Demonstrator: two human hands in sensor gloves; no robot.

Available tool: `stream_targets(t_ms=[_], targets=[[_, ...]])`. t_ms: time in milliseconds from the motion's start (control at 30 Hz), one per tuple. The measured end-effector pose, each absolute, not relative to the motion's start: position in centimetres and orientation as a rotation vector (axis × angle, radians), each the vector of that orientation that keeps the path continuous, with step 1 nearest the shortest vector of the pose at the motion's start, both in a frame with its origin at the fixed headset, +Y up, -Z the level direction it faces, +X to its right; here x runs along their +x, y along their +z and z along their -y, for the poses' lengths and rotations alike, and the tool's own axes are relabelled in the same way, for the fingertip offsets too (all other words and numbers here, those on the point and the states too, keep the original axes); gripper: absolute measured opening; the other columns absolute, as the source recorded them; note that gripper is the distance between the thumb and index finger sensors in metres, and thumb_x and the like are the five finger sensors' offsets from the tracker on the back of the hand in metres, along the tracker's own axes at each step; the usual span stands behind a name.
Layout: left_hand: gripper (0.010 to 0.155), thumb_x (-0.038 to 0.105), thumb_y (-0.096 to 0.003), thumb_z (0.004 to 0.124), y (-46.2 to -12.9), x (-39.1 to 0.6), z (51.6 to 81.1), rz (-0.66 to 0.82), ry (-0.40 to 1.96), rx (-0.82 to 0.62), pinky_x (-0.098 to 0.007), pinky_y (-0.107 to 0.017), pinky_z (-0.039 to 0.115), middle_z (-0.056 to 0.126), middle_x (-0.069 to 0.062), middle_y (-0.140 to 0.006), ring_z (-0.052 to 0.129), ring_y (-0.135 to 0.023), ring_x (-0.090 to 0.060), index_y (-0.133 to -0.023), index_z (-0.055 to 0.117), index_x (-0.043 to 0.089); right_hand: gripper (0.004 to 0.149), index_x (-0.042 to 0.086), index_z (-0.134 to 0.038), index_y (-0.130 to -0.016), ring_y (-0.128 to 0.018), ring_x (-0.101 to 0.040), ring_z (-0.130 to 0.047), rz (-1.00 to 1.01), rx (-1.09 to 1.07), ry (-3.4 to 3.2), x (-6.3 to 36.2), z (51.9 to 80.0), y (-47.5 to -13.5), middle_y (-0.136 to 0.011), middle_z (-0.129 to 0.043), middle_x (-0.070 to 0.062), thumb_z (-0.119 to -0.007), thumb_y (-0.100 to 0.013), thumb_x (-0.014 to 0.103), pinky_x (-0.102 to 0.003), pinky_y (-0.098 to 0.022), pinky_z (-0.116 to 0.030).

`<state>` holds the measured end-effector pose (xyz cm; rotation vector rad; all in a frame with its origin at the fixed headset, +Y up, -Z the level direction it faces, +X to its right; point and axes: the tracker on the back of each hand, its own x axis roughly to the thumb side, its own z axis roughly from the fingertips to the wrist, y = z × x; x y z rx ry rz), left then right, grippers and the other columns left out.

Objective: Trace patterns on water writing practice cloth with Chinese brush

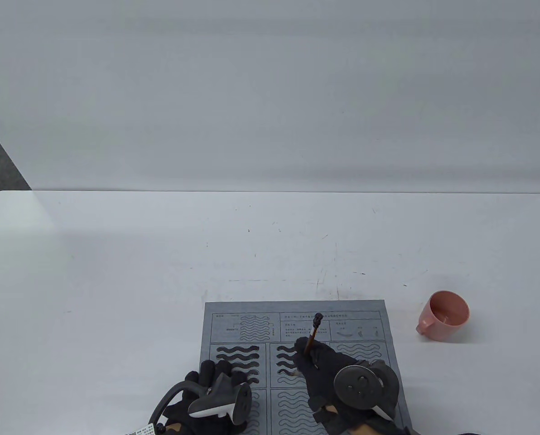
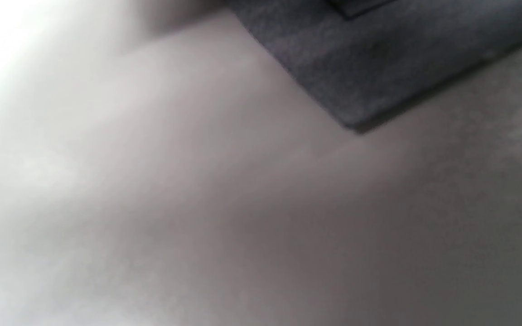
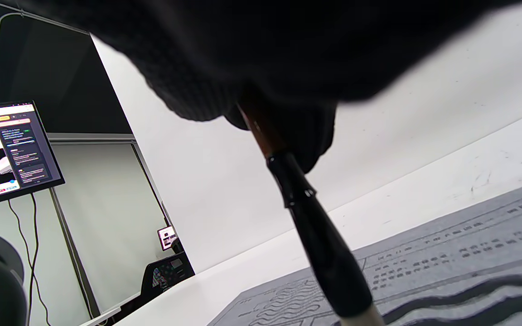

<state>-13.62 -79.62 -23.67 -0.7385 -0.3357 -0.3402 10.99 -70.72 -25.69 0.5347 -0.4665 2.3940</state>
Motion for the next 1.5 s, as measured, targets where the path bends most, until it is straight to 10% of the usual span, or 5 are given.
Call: stream_targets(t_ms=[1500], targets=[[0.089, 0.063, -0.0347, 0.029, -23.66, -13.63, 79.64, 0.336, -0.342, -0.738, -0.072, -0.075, 0.008, -0.034, -0.016, -0.097, -0.020, -0.097, -0.053, -0.088, -0.033, 0.029, 0.038, 0.005, -0.092, -0.073, 0.003, -0.010, -0.095, 0.528, 0.477, 2.463, 11.54, 70.55, -25.25, -0.058, -0.108, -0.019, -0.091, -0.045, 0.030, -0.036, 0.008, -0.084]])
